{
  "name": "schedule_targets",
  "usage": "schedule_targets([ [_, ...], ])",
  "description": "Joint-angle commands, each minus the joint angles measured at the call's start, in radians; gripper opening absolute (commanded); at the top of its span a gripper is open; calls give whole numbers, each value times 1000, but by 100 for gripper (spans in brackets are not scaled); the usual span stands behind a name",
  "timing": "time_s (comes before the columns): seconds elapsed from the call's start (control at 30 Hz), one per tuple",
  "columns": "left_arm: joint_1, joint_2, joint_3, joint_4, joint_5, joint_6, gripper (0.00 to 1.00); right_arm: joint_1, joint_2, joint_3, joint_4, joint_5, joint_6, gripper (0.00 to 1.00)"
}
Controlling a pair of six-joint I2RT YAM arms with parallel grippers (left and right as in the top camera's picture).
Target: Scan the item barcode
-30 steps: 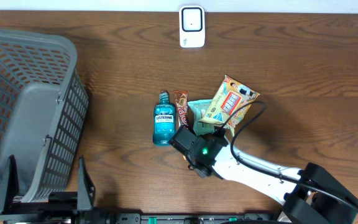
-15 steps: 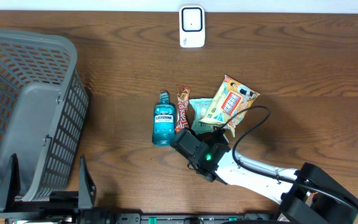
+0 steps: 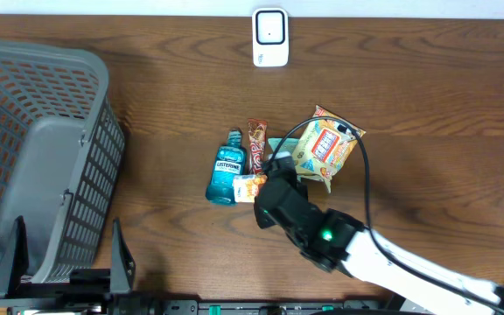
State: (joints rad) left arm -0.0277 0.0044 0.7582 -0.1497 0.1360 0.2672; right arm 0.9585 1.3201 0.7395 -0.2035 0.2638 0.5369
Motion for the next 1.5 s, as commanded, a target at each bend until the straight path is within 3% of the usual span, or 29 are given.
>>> schedule_targets([
  [0.0, 5, -2, -8, 5, 3, 16, 98, -8, -81, 10, 7, -47, -401, 1],
  [0.2, 5, -2, -8, 0, 3, 16, 98, -8, -212, 10, 109, -86, -449, 1],
  [0.4, 5, -2, -8, -2, 2, 16, 98, -22, -269, 10, 183, -439, -814, 1],
  [0.5, 5, -2, -8, -4, 2, 16, 98, -57, -261, 9, 172, -482, -805, 1],
  [0.63, 5, -2, -8, -13, 3, 16, 98, -115, -216, 9, 61, -469, -688, 4],
  [0.7, 5, -2, -8, -17, 3, 16, 98, -129, -174, 9, 5, -470, -610, 15],
  [0.83, 5, -2, -8, -17, 3, 16, 98, -128, -105, 9, -56, -472, -609, 51],
  [0.9, 5, -2, -8, -17, 3, 16, 98, -129, -83, 9, -71, -473, -596, 92],
  [0.93, 5, -2, -8, -17, 3, 16, 98, -129, -78, 9, -76, -473, -574, 94],
  [1.07, 5, -2, -8, -17, 3, 16, 98, -129, -82, 10, -68, -471, -450, 85],
  [1.13, 5, -2, -8, -17, 3, 16, 98, -129, -82, 10, -61, -471, -307, 76],
  [1.2, 5, -2, -8, -17, 3, 16, 98, -135, -78, 10, -77, -467, -86, 74],
  [1.23, 5, -2, -8, -17, 3, 16, 98, -138, -74, 10, -111, -450, 98, 72],
  [1.3, 5, -2, -8, -17, 3, 16, 98, -138, -61, 9, -185, -425, 356, 57],
  [1.33, 5, -2, -8, -17, 3, 16, 98, -138, -52, 9, -220, -419, 462, 58],
  [1.37, 5, -2, -8, -16, 3, 16, 98, -137, -40, 6, -248, -418, 554, 80],
  [1.4, 5, -2, -8, -16, 3, 16, 98, -135, -29, 3, -258, -419, 604, 95],
  [1.47, 5, -2, -8, -16, 3, 16, 98, -130, 3, -3, -274, -420, 649, 97],
])
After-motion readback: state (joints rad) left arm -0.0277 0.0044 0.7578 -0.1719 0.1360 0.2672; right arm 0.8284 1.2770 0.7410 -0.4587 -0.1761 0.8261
